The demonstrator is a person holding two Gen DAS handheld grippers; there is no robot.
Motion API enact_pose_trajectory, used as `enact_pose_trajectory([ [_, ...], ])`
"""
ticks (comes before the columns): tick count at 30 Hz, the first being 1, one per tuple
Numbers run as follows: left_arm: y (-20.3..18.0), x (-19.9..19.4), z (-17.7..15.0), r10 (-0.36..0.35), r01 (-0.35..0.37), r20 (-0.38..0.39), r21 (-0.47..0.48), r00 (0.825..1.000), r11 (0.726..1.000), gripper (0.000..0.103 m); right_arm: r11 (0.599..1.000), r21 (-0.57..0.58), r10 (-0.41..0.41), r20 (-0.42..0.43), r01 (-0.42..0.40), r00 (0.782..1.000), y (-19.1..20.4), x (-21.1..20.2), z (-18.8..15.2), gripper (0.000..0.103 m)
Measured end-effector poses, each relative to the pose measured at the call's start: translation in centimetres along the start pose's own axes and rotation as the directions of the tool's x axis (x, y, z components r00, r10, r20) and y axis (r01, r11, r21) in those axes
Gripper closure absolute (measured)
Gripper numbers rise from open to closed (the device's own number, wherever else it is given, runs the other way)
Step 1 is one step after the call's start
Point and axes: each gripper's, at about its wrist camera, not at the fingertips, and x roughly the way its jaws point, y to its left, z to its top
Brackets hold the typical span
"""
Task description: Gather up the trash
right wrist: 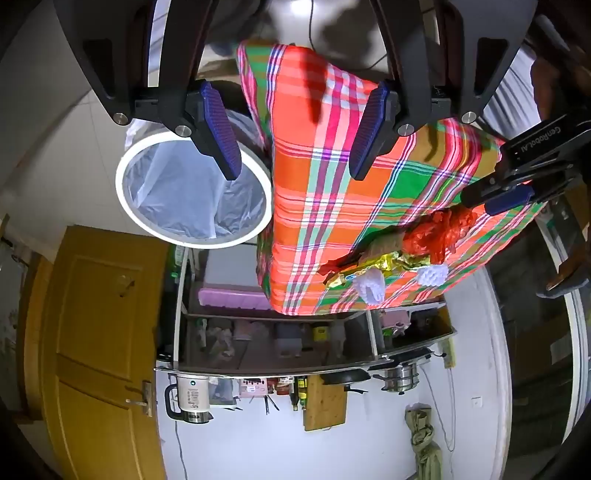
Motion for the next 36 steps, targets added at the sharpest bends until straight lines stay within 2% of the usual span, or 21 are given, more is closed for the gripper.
enact_pose_trajectory([
  [36, -0.35, -0.43, -0.13, -0.029, 0.029, 0.009, 0.018, 1.000, 0.999, 0.053, 1.000, 0.012, 0.003, -0.001, -0.003, 1.000, -0.19, 0.26, -0.10, 0.042],
])
